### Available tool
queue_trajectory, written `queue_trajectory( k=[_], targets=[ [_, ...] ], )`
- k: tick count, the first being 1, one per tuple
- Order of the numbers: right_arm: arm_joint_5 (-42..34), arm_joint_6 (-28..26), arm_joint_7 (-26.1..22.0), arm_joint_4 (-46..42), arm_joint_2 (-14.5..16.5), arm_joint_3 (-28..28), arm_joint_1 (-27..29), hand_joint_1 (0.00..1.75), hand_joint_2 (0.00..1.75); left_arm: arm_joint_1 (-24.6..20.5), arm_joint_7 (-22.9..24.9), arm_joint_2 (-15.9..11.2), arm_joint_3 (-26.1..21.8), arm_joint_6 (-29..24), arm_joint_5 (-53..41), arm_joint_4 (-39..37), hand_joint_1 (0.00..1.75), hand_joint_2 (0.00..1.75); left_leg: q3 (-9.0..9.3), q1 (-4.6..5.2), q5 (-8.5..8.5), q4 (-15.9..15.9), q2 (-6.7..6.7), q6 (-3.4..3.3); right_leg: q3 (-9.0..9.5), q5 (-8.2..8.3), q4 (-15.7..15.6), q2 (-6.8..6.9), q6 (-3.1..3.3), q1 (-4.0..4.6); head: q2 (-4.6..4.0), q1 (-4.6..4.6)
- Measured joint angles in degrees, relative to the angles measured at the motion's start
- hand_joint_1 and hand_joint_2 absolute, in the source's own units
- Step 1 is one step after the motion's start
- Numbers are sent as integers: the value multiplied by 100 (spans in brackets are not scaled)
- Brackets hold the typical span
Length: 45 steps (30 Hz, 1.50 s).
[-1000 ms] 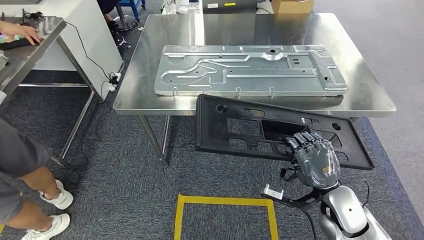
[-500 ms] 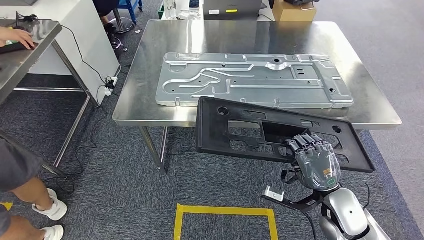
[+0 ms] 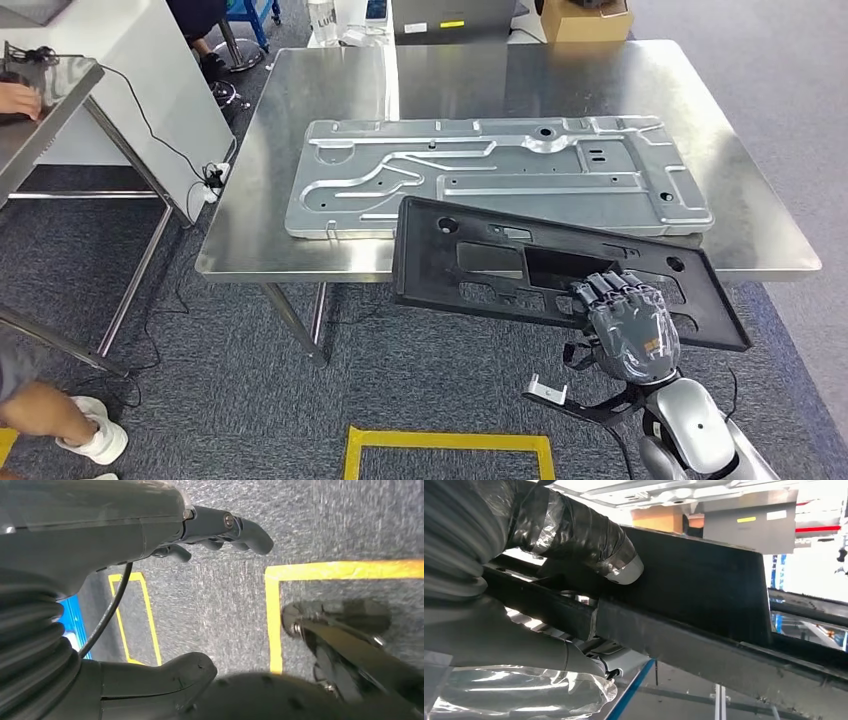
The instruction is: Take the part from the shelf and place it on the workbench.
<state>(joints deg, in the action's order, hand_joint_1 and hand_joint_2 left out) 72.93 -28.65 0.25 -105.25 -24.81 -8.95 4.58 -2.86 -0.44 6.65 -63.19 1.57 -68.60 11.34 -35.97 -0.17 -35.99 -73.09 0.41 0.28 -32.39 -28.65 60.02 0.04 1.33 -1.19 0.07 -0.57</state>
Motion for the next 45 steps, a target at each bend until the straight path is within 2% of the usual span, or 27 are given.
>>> queue_trajectory(
  k=[2, 7, 8, 9, 11, 12, 13, 15, 16, 18, 19, 20, 21, 23, 25, 26, 28, 30, 31, 33, 35, 36, 37, 38, 40, 41, 45],
  targets=[
    [0, 10, -3, 1, 0, -1, 4, 175, 175, 17, 0, -1, 0, 1, -3, 0, 0, 175, -299, 3, -115, -185, -2, -18, 116, -100, -1, -9, 5, 18, 0, 1],
    [0, 17, -6, 1, 0, -2, 5, 175, 175, 29, 0, -1, 0, 1, -4, 0, 0, 175, -334, 12, 41, 61, -1, -51, 224, -180, -2, -16, 5, 35, 0, 1],
    [0, 19, -6, 1, 0, -2, 4, 175, 175, 30, 0, -1, 0, 2, -5, 0, 0, 175, -312, 17, 130, 181, -1, -67, 252, -200, -3, -15, 5, 41, 0, 1],
    [-1, 21, -6, 1, 0, -2, 1, 175, 175, 31, 0, -1, 0, 3, -10, 0, 0, 175, -269, 28, 312, 402, -2, -102, 298, -234, -6, -14, 4, 50, 0, 1],
    [-2, 45, -9, 6, 1, -11, -15, 175, 175, 39, 1, -7, 0, 10, -20, 0, 0, 175, -143, 94, 822, 979, 18, -243, 453, -335, -38, -25, -64, 66, 0, 0],
    [-2, 56, -12, 9, 0, -16, -27, 175, 175, 43, 1, -10, 0, 13, -25, 0, 0, 175, -56, 119, 1020, 1227, 33, -309, 525, -356, -35, -31, -110, 72, 0, -1],
    [-2, 66, -13, 11, -1, -21, -40, 175, 175, 46, 1, -10, 0, 16, -27, 0, 0, 175, 35, 132, 1122, 1392, 44, -358, 563, -357, 13, -36, -158, 67, 0, -1],
    [-4, 65, -13, 11, -4, -17, -61, 175, 175, 35, -3, -6, 0, 16, -29, 0, 0, 175, 208, 107, 1102, 1521, 47, -399, 425, -351, 363, -31, -203, 55, 0, -1],
    [-6, 65, -10, 11, -4, -14, -66, 175, 175, 26, -5, -3, 0, 14, -28, 0, 0, 175, 271, 99, 1076, 1555, 44, -416, 245, -440, 654, -30, -227, 42, 0, -1],
    [-10, 66, -7, 12, -4, -14, -57, 175, 175, 18, -7, -3, 0, 11, -28, 0, 0, 175, 368, 97, 988, 1567, 50, -430, -202, -757, 1232, -29, -281, 20, 0, -2],
    [-12, 66, -6, 13, -4, -16, -48, 175, 175, 21, -7, -2, 0, 10, -27, 0, 0, 175, 426, 97, 933, 1566, 54, -423, -389, -888, 1390, -28, -303, 5, 0, -1],
    [-13, 66, -5, 13, -4, -19, -37, 175, 175, 27, -7, -1, 0, 12, -27, 0, 0, 175, 498, 95, 873, 1565, 57, -413, -500, -916, 1385, -26, -319, -8, 0, -1],
    [-13, 65, -3, 14, -4, -20, -29, 175, 175, 32, -6, 3, 0, 13, -27, 0, 0, 175, 585, 91, 808, 1564, 61, -398, -533, -805, 1213, -23, -329, -19, 0, -1],
    [-13, 66, 4, 16, -4, -15, -5, 175, 175, 42, -3, 10, -1, 14, -27, -1, 0, 175, 768, 83, 661, 1554, 66, -350, -459, -200, 563, -14, -336, -36, 0, -1],
    [-5, 73, 8, 26, -4, -17, 38, 175, 175, 37, 5, 14, -3, 16, -27, -1, 0, 175, 853, 85, 528, 1538, 84, -273, -401, 232, 131, -1, -279, -8, 0, -3],
    [9, 80, 7, 32, -3, -19, 66, 175, 175, 32, 14, 15, -4, 18, -29, -1, 0, 175, 875, 86, 486, 1521, 89, -235, -402, 289, 77, 0, -228, 10, 0, -5],
    [56, 101, -4, 41, -2, -27, 99, 175, 175, 16, 27, 13, -5, 18, -36, 0, 0, 175, 901, 82, 442, 1492, 80, -170, -346, 244, 53, -15, -127, 20, 0, -6],
    [121, 142, -8, 57, 0, -49, 94, 175, 175, 3, 34, 12, -7, 21, -43, 0, 0, 175, 781, 69, 430, 1186, 50, -113, -223, 194, -6, -18, -48, -1, 0, -6],
    [156, 164, -4, 70, 2, -65, 83, 175, 175, -9, 35, 13, -7, 25, -45, 0, 0, 175, 598, 54, 375, 876, 34, -82, -157, 163, -35, -14, -20, -9, 0, -6],
    [226, 203, 6, 114, 4, -115, 59, 175, 175, -19, 36, 16, -8, 31, -52, 0, 0, 175, 110, 25, 117, 173, 12, -26, -46, 76, -57, -6, 9, -8, 0, -6],
    [264, 232, 15, 176, 9, -173, 44, 175, 175, -11, 37, 17, -10, 32, -60, 0, 0, 175, -247, 8, -62, -115, 3, 1, 87, -35, -58, -7, 5, -7, 0, -6],
    [272, 243, 17, 210, 11, -201, 36, 175, 175, -8, 37, 16, -13, 33, -62, 0, 0, 175, -306, 5, 19, 4, 2, 1, 171, -97, -58, -8, -2, -8, 0, -6],
    [275, 250, 18, 243, 15, -228, 23, 175, 175, -6, 37, 16, -19, 35, -62, 0, 0, 175, -285, 5, 250, 293, 0, -14, 261, -161, -59, -8, -12, -8, 0, -6],
    [276, 254, 19, 273, 18, -252, 6, 175, 175, -2, 38, 15, -29, 39, -62, 0, 0, 175, -233, 9, 602, 669, -2, -44, 337, -227, -64, -8, -26, -8, 0, -7],
    [280, 261, 19, 332, 35, -300, -46, 175, 175, 2, 42, 11, -51, 52, -62, 0, 0, 175, -158, 40, 1096, 1185, -9, -108, 442, -333, -60, -14, -78, 2, 0, -7],
    [283, 266, 19, 358, 46, -322, -69, 175, 175, 2, 50, 10, -59, 59, -62, 0, 0, 175, -151, 58, 1208, 1277, -9, -137, 459, -369, -66, -18, -112, 7, 0, -6],
    [301, 273, 19, 451, 67, -387, -158, 175, 175, -18, 103, 11, -78, 93, -62, -2, 0, 175, -41, 40, 1225, 1414, -1, -238, 489, -512, -20, -13, -235, 4, 0, -4]
  ],
)
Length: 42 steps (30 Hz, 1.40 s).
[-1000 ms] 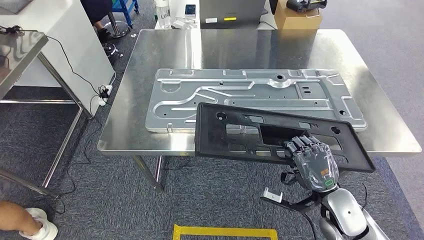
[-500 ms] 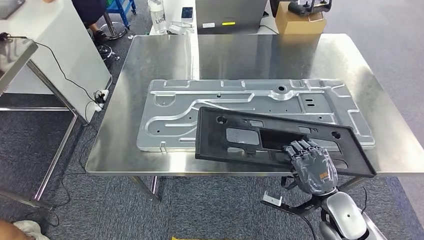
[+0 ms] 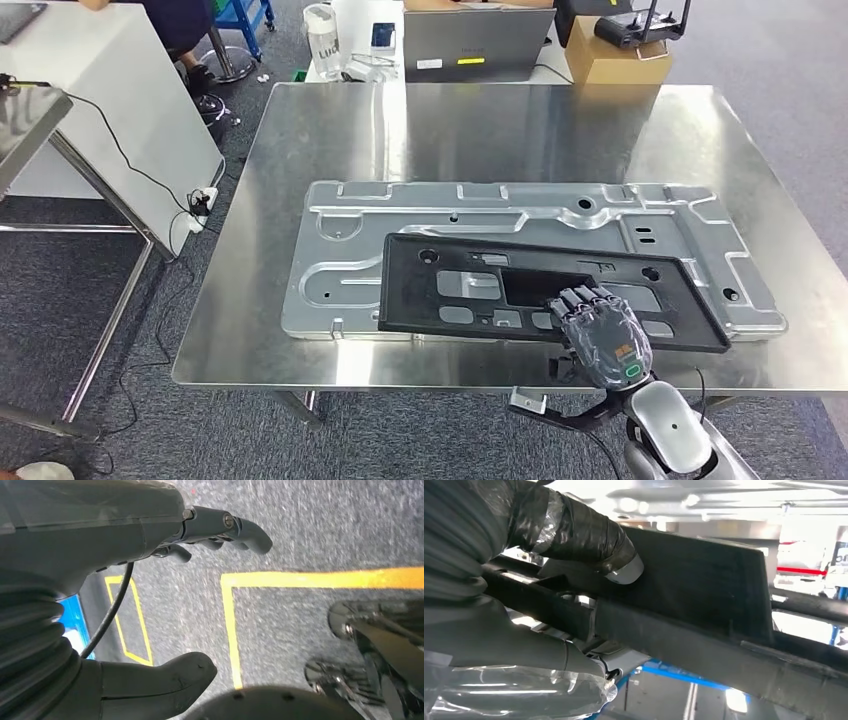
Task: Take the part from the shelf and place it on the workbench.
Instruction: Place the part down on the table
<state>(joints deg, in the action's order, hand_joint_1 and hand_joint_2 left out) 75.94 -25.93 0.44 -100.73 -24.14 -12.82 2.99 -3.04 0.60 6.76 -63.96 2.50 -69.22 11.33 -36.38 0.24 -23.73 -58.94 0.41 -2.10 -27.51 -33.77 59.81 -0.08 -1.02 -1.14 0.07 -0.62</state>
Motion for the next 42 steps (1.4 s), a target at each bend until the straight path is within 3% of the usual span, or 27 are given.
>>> queue_trajectory(
  k=[2, 4, 5, 6, 8, 10, 11, 15, 27, 31, 32, 36, 42],
  targets=[
    [9, 1, 5, 59, 5, -26, -61, 175, 175, -11, 16, 0, -15, 31, 5, 0, 0, 175, 88, -15, -23, 76, -1, -59, -271, -241, 527, 4, -33, -10, 0, -2],
    [17, 1, 13, 130, 11, -58, -92, 175, 175, -21, 26, -2, -24, 58, 15, 1, 0, 175, 136, -12, -76, 79, 3, -90, -755, -445, 1250, 4, -66, -18, 0, -2],
    [20, 1, 16, 169, 15, -73, -97, 175, 175, -24, 32, -2, -26, 73, 18, 2, 0, 175, 163, -11, -107, 73, 9, -94, -932, -406, 1430, 5, -80, -22, 0, -2],
    [21, 1, 21, 205, 18, -85, -103, 175, 175, -22, 36, -2, -27, 87, 20, 2, 0, 175, 195, -12, -140, 62, 16, -89, -1005, -246, 1397, 5, -89, -25, 0, -2],
    [20, 3, 45, 265, 21, -97, -137, 175, 175, -18, 44, 1, -29, 115, 20, 1, 0, 175, 270, -17, -215, 30, 28, -59, -854, 286, 775, 6, -85, -30, 0, -2],
    [15, 27, 90, 326, 21, -105, -204, 175, 175, -21, 45, 1, -32, 140, 20, 1, 0, 175, 297, 2, -277, -14, 39, -8, -660, 585, 201, 2, -48, -8, 0, -1],
    [11, 53, 109, 363, 21, -109, -243, 175, 175, -25, 45, -1, -33, 149, 19, 1, 0, 175, 289, 16, -303, -34, 44, 4, -625, 605, 79, -4, -23, -5, 0, 0],
    [45, 247, 143, 653, 21, -143, -536, 175, 175, -31, 45, -14, -36, 167, 7, 1, 0, 175, 282, 38, -311, -15, 34, -95, -613, 593, 20, -37, 21, 3, 0, 2],
    [60, 605, 169, 2543, 240, -685, -2100, 175, 175, -65, 78, -60, -71, 311, 27, 2, 0, 175, 312, 18, -276, 33, 37, 35, -615, 584, 34, -22, 75, 29, 0, 1],
    [8, 620, 168, 3032, 347, -823, -2419, 0, 0, -65, 63, -62, -114, 307, 61, 2, 0, 175, 311, 18, -277, 33, 36, 39, -614, 584, 33, -22, 75, 30, 0, 1],
    [-27, 614, 163, 3158, 381, -850, -2497, 0, 0, -67, 62, -62, -126, 301, 55, 2, 0, 175, 312, 19, -278, 33, 35, 41, -613, 584, 33, -22, 74, 30, 0, 1],
    [-174, 505, 101, 3577, 532, -952, -2737, 0, 0, -70, 64, -62, -177, 342, 109, 1, 0, 0, 325, 20, -280, 32, 33, 43, -593, 588, 20, -23, 68, 29, 0, 1],
    [-246, 501, 83, 3746, 713, -1107, -2892, 0, 0, -68, 65, -62, -227, 403, 178, 1, 0, 0, 352, 20, -287, 32, 32, 49, -556, 592, 1, -23, 62, 29, 0, 1]
  ],
)
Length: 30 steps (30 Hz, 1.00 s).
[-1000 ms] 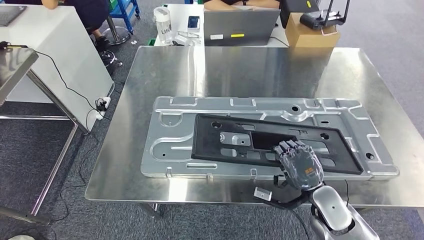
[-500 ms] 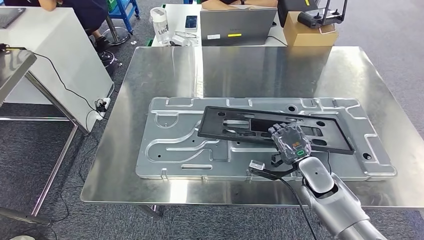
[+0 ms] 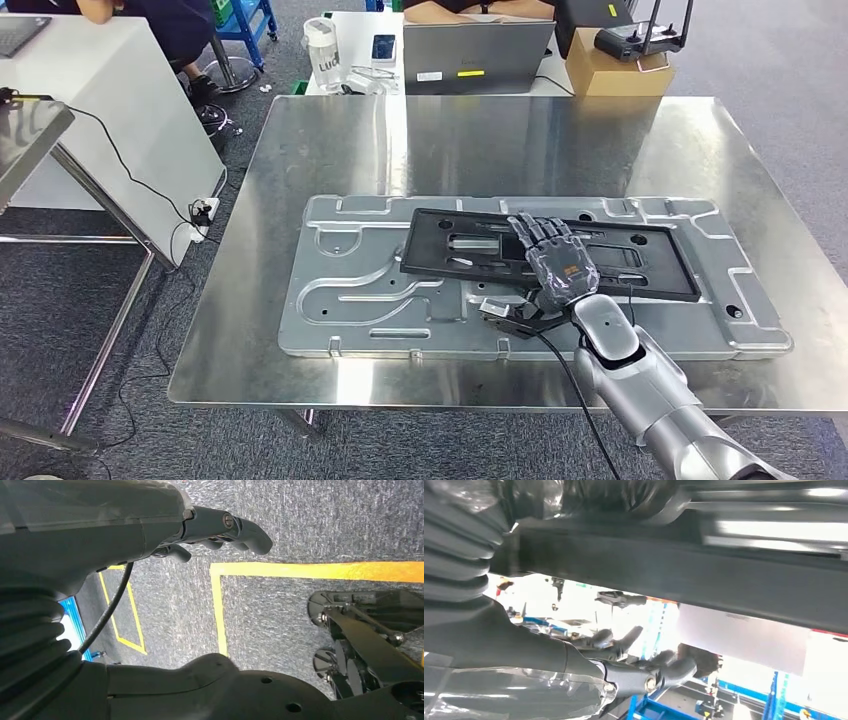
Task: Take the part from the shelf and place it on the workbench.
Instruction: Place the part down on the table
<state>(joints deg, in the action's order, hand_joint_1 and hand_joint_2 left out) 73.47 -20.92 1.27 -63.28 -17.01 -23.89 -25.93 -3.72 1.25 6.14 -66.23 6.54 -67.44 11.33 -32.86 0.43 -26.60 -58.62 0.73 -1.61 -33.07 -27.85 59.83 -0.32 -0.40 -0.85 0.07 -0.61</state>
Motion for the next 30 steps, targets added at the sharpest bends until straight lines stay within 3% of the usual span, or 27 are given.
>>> queue_trajectory(
  k=[10, 14, 18, 20, 23, 24, 25, 28, 30],
  targets=[
    [-8, 6, -45, 76, 114, -180, 4, 0, 0, 5, -9, 0, -86, -15, 17, 1, 0, 0, 0, 1, 0, -1, 2, 0, 8, 9, -13, 1, -13, -1, 0, 0],
    [-56, 81, -173, -356, 146, -459, 137, 0, 0, 9, -33, 0, -109, -39, 52, 1, 0, 0, -3, 0, 0, -1, 2, -1, 5, 9, -14, 1, -15, -1, 0, 0],
    [-145, 232, -236, -1124, 175, -949, 256, 0, 0, 12, -45, -16, -132, -50, 50, 0, 0, 0, 40, 15, 100, 112, -19, -91, 36, 74, -102, -9, -101, -34, 0, 1],
    [-180, 237, -263, -1447, 176, -1175, 265, 0, 0, 7, -59, -10, -141, -52, 43, -1, 0, 0, 116, -34, 221, 324, -51, -144, -33, -122, 111, -4, -116, -5, 0, -1],
    [-204, 239, -272, -1805, 169, -1480, 287, 0, 0, 16, -74, -2, -171, -54, 43, -1, 0, 0, 90, -66, 283, 387, -63, -154, -434, -702, 1093, 2, -128, -26, 0, -1],
    [-204, 239, -272, -1885, 163, -1550, 301, 0, 0, 23, -74, 0, -180, -56, 43, -1, 0, 0, 60, -75, 289, 365, -63, -141, -513, -770, 1300, 3, -148, -47, 0, -2],
    [-205, 239, -273, -1956, 154, -1604, 310, 0, 0, 29, -74, 2, -188, -58, 42, -1, 0, 0, 26, -91, 293, 333, -63, -121, -496, -722, 1306, 6, -174, -74, 0, -2],
    [-220, 239, -273, -2136, 108, -1707, 308, 0, 0, 32, -74, -1, -211, -68, 37, -1, 0, 0, -111, -145, 252, 129, -51, 8, 6, -268, 382, 7, -265, -154, 0, -2],
    [-231, 237, -273, -2214, 86, -1747, 311, 0, 0, 32, -74, -8, -221, -74, 29, 1, 0, 0, -209, -143, 226, -18, -36, 109, 151, -164, 39, -29, -216, -160, 0, -1]
  ],
)
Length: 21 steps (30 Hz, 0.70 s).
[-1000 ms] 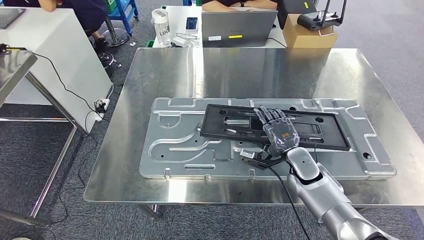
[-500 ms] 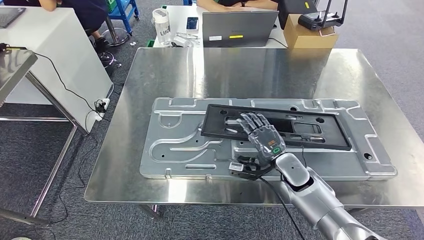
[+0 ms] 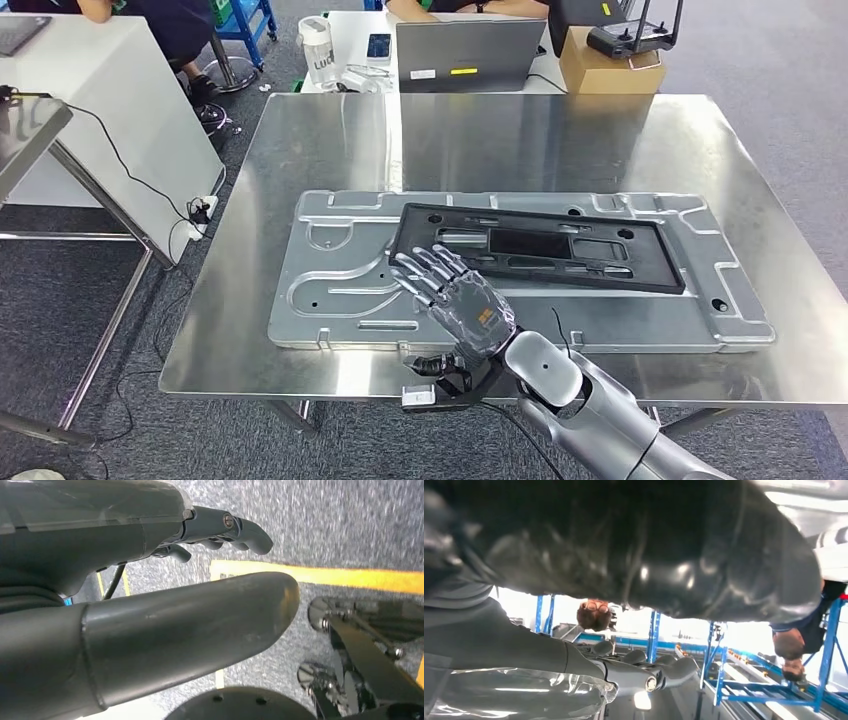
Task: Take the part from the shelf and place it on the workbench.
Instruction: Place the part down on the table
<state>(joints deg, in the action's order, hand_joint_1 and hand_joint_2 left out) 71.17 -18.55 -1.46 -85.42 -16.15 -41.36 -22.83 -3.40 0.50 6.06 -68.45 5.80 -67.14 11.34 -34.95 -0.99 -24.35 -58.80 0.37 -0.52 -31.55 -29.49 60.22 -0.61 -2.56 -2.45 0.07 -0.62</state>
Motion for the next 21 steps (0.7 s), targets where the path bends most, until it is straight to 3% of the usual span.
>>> queue_trajectory(
  k=[3, 4, 6, 8, 9, 10, 11, 13, 15, 17, 19, 20, 21],
  targets=[
    [-8, -2, 1, -63, -28, -35, 8, 0, 0, 19, 2, 4, -5, -11, -7, -1, 0, 0, -65, -16, 31, -39, 9, 119, -94, 59, 42, -17, 177, 36, 0, 1],
    [-9, -2, 2, -76, -35, -43, 4, 0, 0, 26, 3, 9, -6, -14, -8, -2, 0, 0, -102, -29, -42, -100, 5, 149, -125, 99, 37, -9, 234, 39, 0, 1],
    [-11, -3, 1, -103, -41, -55, -1, 0, 0, 27, 4, 16, -7, -20, -11, -2, 0, 0, -268, -45, -429, -535, -9, 183, -212, 186, 22, 10, 324, 41, 0, 1],
    [-15, -3, 2, -118, -45, -62, 5, 0, 0, 18, 4, 17, -7, -32, -11, -2, 0, 0, -494, -44, -899, -1266, -13, 197, -325, 268, 24, 29, 357, 70, 0, 2],
    [-19, -4, 4, -120, -48, -68, 10, 0, 0, 16, 4, 17, -8, -39, -12, -2, 0, 0, -534, -43, -1030, -1523, -13, 194, -384, 312, 26, 39, 363, 89, 0, 2],
    [-23, -5, 6, -120, -50, -75, 17, 0, 0, 15, 4, 16, -8, -43, -14, -2, 0, 0, -473, -40, -1059, -1583, -13, 179, -441, 357, 27, 46, 364, 107, 0, 3],
    [-26, -7, 10, -121, -54, -82, 23, 0, 0, 14, 4, 16, -8, -46, -16, -2, 0, 0, -295, -33, -993, -1410, -12, 151, -492, 400, 27, 51, 361, 122, 0, 2],
    [-34, -15, 30, -135, -58, -90, 32, 0, 0, 5, 4, 13, -8, -52, -20, -2, 0, 0, 278, 1, -774, -576, -12, 61, -563, 483, 26, 53, 341, 133, 0, 2],
    [-52, -32, 67, -163, -76, -92, 48, 0, 0, -13, 5, 14, -8, -60, -21, -2, 0, 0, 642, 58, -638, 34, -14, -8, -586, 564, 6, 62, 281, 131, 0, 1],
    [-64, -49, 89, -177, -94, -96, 76, 0, 0, -17, 8, 15, -8, -62, -22, -2, 0, 0, 664, 106, -560, 129, -16, -44, -579, 650, -42, 71, 194, 116, 0, 1],
    [-67, -58, 92, -180, -117, -100, 105, 0, 0, -9, 11, 15, -8, -63, -22, -2, 0, 0, 630, 87, -423, 204, -33, -104, -594, 652, -55, 69, 119, 108, 0, 1],
    [-69, -61, 92, -181, -132, -102, 115, 0, 0, -9, 13, 16, -8, -63, -22, -2, 0, 0, 594, 75, -335, 251, -51, -147, -635, 505, 40, 65, 97, 110, 0, 0],
    [-71, -66, 95, -182, -148, -102, 124, 0, 0, -7, 14, 18, -9, -64, -22, -2, 0, 0, 538, 62, -249, 286, -69, -182, -705, 260, 245, 62, 81, 113, 0, -1]
  ],
)
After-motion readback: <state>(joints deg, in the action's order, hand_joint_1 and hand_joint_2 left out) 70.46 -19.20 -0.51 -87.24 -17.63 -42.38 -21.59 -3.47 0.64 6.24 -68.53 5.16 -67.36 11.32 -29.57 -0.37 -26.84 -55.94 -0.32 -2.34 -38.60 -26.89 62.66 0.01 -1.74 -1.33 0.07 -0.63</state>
